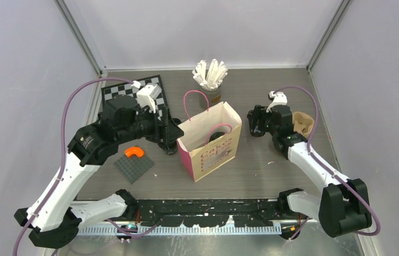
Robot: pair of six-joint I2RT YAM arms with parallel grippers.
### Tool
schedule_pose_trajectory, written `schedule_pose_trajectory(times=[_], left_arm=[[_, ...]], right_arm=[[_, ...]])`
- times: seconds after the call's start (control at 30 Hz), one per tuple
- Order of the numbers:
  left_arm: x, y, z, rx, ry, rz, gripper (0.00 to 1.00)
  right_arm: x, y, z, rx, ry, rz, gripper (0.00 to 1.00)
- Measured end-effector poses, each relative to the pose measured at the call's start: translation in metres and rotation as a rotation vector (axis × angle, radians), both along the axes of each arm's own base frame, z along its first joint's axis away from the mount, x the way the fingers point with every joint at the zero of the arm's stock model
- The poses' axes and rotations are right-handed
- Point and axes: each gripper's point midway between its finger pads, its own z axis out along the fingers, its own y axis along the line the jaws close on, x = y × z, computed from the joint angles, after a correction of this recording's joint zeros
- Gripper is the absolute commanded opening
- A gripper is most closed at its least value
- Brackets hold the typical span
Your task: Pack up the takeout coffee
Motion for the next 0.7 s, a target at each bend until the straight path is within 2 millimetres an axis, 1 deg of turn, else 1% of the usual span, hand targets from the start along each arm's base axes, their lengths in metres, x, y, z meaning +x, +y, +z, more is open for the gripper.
schedule_pose_trajectory(times=[0.13, 0.37, 0.43, 0.53, 0.63, 0.7], left_arm=[[0.002, -0.001, -0.004, 0.015, 0.005, -0.005, 0.66], [0.004, -0.004, -0.008, 0.026, 0.019, -0.007, 0.66], [0.006, -0.005, -0.010, 0.030, 0.026, -0.007, 0.66], [0.007, -0.006, -0.011, 0.033, 0.031, -0.007, 0.66], [0.007, -0.006, -0.012, 0.033, 0.032, -0.006, 0.66], [0.007, -0.006, -0.012, 0.034, 0.032, -0.005, 0.66]], right_arm=[[0.005, -0.001, -0.012, -0.011, -0.110, 0.018, 0.73], [0.027, 0.008, -0.014, -0.045, -0.243, 0.084, 0.73], [0.029, 0.012, -0.019, -0.054, -0.267, 0.117, 0.73], [0.029, 0.015, -0.028, -0.069, -0.265, 0.150, 0.76], [0.030, 0.015, -0.025, -0.068, -0.254, 0.150, 0.81], [0.038, 0.014, -0.012, -0.059, -0.216, 0.133, 0.82]])
